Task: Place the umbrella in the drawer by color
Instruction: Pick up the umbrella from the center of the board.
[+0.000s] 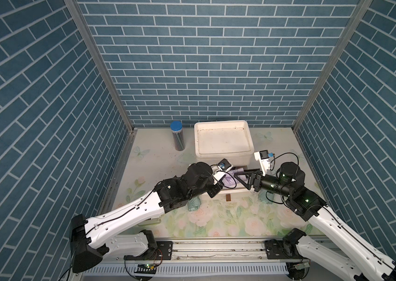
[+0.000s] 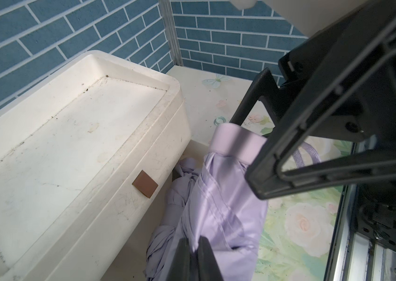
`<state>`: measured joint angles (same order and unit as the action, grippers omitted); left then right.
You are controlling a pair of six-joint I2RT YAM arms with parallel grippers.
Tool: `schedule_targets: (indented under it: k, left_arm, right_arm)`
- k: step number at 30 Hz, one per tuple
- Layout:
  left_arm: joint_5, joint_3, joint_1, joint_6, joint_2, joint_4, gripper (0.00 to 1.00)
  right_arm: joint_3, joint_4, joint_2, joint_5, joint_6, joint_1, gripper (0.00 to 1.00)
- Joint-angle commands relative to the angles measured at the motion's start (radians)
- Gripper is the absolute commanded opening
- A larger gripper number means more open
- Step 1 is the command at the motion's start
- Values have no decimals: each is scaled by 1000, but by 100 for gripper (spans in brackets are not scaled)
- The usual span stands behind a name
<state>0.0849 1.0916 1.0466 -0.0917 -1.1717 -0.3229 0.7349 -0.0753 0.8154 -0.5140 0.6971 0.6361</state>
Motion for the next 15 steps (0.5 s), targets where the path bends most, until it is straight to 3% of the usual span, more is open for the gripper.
schedule_targets:
  k: [1, 10, 11, 13, 15]
  left_arm:
    - [4, -4, 0, 0, 5, 68, 0]
    - [35, -11, 0, 16, -3, 70, 0]
    - [52, -11, 1, 21, -6, 72, 7]
    - [74, -15, 1, 34, -8, 83, 33]
    - [76, -17, 1, 43, -7, 93, 46]
  right_arm:
    - [-9, 70, -1, -83, 12, 8, 64]
    - [-7, 79, 35, -99, 4, 7, 36]
    - [-8, 83, 37, -103, 5, 8, 30]
    - [-4, 87, 41, -109, 3, 8, 18]
    - [-1, 94, 43, -117, 2, 8, 3]
